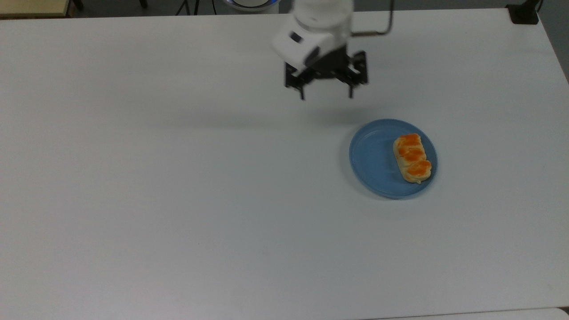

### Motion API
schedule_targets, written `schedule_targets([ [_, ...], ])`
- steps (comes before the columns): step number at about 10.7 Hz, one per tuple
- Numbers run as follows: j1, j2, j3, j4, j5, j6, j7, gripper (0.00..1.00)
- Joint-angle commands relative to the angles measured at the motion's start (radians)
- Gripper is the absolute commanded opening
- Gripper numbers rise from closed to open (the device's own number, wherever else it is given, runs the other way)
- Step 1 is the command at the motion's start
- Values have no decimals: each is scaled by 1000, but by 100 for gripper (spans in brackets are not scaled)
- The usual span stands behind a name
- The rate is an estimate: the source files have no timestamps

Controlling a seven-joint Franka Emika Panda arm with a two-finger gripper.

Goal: Put the bread on the table
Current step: 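Move the open gripper over the bread on the blue plate and lower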

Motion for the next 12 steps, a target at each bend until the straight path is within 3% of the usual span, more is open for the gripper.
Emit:
schedule_targets([
  [1, 88, 134, -14, 65, -3, 145, 51, 100],
  [6, 203, 277, -14, 100, -12, 413, 227, 100],
  [8, 216, 332, -14, 146, -22, 429, 258, 97],
  [11, 219, 354, -12, 148, -67, 432, 258, 81],
  [12, 232, 369, -12, 151, -76, 433, 259, 81],
])
